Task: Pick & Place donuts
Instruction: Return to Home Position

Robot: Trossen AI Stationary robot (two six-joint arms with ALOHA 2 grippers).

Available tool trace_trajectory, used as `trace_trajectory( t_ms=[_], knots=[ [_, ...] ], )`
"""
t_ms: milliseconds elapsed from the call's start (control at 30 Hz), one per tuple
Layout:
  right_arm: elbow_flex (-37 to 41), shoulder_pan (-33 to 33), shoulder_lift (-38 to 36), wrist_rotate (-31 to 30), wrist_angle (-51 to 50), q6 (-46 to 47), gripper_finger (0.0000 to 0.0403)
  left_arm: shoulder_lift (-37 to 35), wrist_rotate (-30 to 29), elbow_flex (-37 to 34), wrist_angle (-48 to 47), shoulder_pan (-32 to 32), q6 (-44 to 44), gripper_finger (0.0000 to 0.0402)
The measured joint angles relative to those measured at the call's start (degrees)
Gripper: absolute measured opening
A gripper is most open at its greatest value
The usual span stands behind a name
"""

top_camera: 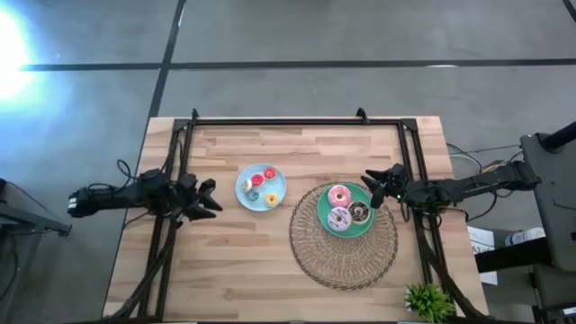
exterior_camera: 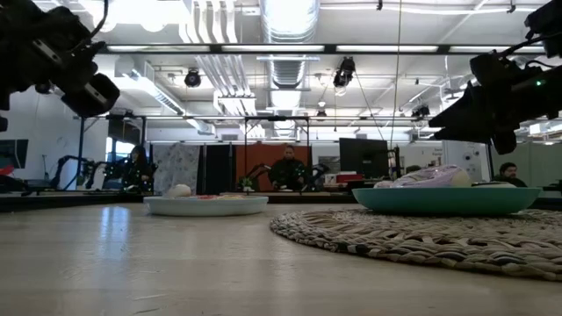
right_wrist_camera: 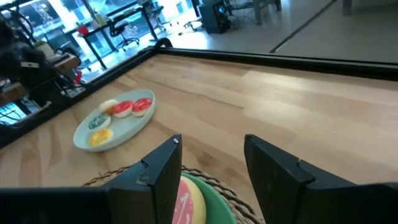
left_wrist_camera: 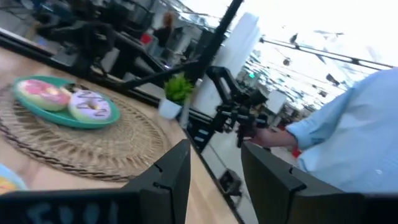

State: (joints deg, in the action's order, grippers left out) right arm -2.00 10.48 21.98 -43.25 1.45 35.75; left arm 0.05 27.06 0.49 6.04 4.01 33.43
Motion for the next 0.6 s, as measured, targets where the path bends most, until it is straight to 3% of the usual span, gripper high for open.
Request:
trace_trajectory(
  t_ms=[200, 600],
  knots=[
    [0.0, 0.0, 0.0, 0.1, 0.0, 0.0, 0.0167, 0.0, 0.1, 0.0, 0.1, -4.0, 0.0, 0.0117],
    [0.0, 0.0, 0.0, 0.2, 0.0, 0.0, 0.0166, 0.0, 0.1, -0.1, 0.3, -4.1, 0.0, 0.0117]
  ],
)
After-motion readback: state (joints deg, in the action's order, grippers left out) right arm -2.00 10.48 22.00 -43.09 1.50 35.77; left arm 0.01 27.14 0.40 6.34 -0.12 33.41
